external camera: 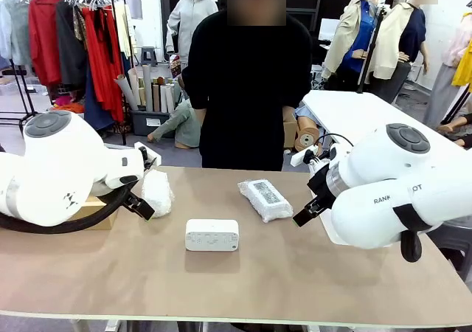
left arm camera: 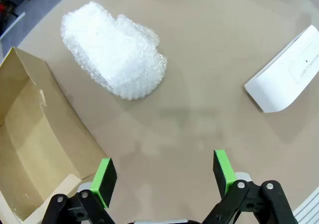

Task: Separate and place wrapped and unwrapped clocks.
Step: Pick up the Digital clock indicated by the person.

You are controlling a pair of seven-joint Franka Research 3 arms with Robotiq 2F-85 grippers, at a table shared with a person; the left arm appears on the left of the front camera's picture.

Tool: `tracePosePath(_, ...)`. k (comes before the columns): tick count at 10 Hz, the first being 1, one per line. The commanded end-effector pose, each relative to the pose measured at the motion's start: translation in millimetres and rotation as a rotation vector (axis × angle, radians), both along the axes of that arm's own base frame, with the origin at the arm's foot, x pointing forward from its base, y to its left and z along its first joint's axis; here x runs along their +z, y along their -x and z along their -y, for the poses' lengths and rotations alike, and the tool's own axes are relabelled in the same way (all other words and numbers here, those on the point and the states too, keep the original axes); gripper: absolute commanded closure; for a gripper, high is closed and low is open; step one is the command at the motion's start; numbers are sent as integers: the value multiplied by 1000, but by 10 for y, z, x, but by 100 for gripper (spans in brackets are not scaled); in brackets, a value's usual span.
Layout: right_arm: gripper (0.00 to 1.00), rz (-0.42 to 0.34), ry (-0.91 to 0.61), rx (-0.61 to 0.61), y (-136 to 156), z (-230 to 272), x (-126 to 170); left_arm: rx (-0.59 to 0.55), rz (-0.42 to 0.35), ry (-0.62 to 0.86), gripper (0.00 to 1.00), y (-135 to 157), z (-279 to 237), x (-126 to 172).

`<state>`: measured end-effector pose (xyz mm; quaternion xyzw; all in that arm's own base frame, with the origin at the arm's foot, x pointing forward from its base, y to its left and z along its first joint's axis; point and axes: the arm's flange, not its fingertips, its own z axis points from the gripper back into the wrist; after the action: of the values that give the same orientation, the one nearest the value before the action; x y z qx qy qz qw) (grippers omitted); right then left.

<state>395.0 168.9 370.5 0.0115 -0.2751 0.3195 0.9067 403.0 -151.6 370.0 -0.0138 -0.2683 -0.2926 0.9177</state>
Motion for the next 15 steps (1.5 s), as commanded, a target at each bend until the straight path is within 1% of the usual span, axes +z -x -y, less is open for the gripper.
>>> tracePosePath(1,0,0,0,0,0,1,1,0,0,0,0,0,0,1)
tracePosePath(15,0,0,0,0,0,1,1,0,0,0,0,0,0,1)
